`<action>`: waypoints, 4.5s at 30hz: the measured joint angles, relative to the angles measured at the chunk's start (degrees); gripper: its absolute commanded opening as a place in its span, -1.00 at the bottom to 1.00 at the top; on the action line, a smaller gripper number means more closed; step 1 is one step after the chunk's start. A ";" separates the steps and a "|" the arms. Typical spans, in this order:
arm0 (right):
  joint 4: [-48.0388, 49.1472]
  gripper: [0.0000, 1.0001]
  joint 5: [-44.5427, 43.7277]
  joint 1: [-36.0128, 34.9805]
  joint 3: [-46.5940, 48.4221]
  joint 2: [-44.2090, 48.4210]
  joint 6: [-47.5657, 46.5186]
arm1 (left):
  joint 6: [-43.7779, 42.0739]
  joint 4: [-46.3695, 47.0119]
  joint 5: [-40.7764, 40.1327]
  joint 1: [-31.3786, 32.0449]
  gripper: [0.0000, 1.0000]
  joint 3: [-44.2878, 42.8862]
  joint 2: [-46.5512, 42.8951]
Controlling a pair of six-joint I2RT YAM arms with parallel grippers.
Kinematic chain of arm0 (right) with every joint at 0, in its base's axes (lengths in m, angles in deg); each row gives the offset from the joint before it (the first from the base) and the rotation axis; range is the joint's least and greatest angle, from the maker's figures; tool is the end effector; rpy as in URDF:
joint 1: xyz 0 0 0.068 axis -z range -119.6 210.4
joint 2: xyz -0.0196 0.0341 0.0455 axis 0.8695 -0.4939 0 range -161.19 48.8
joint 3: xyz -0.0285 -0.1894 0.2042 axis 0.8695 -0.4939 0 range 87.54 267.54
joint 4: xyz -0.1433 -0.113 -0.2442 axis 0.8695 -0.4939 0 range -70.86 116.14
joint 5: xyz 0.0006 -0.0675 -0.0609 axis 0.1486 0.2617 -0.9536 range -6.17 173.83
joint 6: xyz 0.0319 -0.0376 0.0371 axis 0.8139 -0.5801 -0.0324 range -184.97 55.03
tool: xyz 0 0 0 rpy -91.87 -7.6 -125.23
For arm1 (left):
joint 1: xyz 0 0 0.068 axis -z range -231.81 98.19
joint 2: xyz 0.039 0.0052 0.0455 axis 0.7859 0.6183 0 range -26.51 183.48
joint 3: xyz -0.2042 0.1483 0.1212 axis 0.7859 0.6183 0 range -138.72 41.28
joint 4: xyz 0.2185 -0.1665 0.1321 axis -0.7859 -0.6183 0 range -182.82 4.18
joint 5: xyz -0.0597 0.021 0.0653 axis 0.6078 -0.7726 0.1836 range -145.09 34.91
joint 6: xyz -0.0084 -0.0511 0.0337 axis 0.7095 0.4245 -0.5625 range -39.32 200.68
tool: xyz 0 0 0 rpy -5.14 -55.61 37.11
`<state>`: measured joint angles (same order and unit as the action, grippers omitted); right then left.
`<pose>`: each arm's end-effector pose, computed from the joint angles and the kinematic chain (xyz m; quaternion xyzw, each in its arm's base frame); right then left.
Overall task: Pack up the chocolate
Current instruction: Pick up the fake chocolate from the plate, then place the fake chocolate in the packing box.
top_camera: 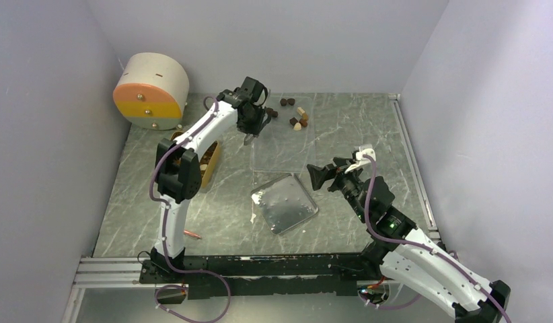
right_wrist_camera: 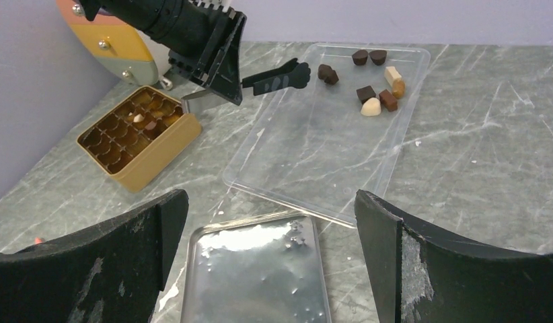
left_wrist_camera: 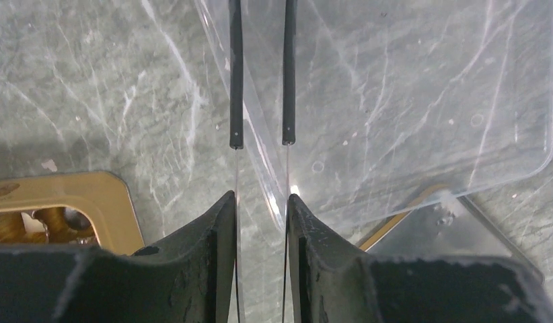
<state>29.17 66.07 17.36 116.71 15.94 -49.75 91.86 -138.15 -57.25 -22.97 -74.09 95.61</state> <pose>0.1591 0.1292 0.3005 -0.0635 0.7081 0.2422 0.6602 0.4582 -0.2503 0.2652 0.1429 0.9530 -0.0741 0.2565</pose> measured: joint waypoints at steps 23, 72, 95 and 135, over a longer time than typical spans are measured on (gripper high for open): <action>-0.02 1.00 -0.35 0.00 1.31 0.22 -1.25 | 0.31 8.98 0.83 0.02 -0.27 -0.72 8.72; 0.00 1.00 -1.29 0.00 2.69 1.79 -0.81 | 3.32 12.22 -2.23 0.02 -0.60 9.38 -8.28; 0.02 1.00 -1.49 0.00 0.57 3.37 1.97 | 7.17 0.04 -10.84 -2.80 -0.59 31.43 -34.27; 0.90 1.00 -1.53 0.00 -0.98 5.38 -0.24 | 12.26 -13.00 -9.68 -12.85 -0.44 46.93 -44.65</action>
<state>30.06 64.54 17.36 115.72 21.32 -49.99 104.12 -151.16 -66.93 -35.82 -27.16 50.96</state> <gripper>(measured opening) 0.997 0.293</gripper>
